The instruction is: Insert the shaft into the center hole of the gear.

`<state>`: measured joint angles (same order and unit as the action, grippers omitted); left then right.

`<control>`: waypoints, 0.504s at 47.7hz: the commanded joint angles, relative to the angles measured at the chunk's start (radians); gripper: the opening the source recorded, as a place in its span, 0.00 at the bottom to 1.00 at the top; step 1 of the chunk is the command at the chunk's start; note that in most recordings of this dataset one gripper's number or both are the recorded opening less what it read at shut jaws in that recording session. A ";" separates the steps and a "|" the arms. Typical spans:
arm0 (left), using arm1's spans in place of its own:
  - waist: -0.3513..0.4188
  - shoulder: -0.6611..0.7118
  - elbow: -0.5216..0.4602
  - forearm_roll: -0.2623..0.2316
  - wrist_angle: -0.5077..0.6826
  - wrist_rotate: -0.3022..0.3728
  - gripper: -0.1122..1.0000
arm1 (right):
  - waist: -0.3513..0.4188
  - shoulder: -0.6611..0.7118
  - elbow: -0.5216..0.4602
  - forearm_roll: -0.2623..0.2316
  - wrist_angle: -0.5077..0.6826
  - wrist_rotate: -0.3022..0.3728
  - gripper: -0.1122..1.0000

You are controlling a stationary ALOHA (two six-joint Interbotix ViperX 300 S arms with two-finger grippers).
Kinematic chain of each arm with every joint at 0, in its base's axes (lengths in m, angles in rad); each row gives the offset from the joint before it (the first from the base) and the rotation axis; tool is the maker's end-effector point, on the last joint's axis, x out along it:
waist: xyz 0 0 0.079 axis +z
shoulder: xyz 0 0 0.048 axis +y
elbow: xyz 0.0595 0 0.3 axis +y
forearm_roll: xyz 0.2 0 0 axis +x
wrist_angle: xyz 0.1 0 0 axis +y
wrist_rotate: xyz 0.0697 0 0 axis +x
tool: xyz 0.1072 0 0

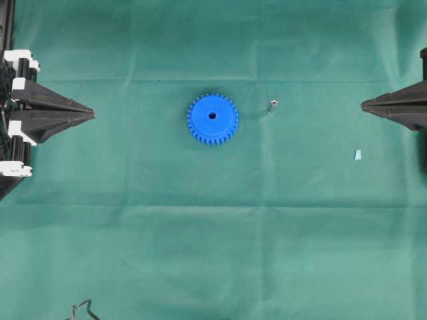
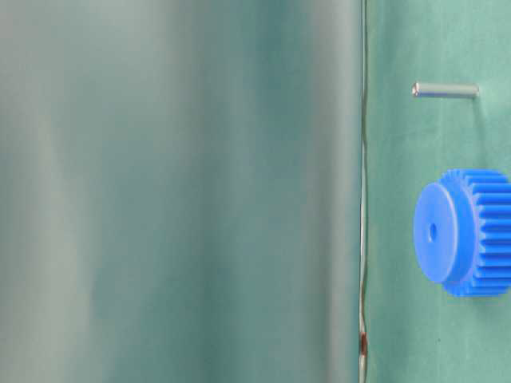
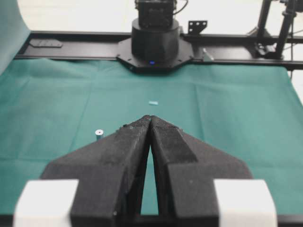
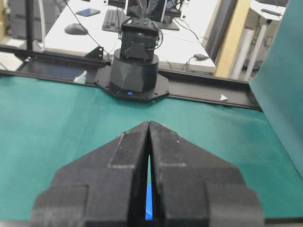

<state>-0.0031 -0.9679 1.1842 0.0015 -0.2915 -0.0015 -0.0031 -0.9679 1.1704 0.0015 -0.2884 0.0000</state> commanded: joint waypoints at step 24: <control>0.008 0.037 -0.052 0.018 0.026 0.000 0.12 | -0.017 0.046 -0.052 -0.012 0.075 -0.006 0.12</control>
<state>0.0015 -0.9342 1.1582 0.0169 -0.2669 -0.0015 -0.0123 -0.9373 1.1536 -0.0092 -0.2117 -0.0077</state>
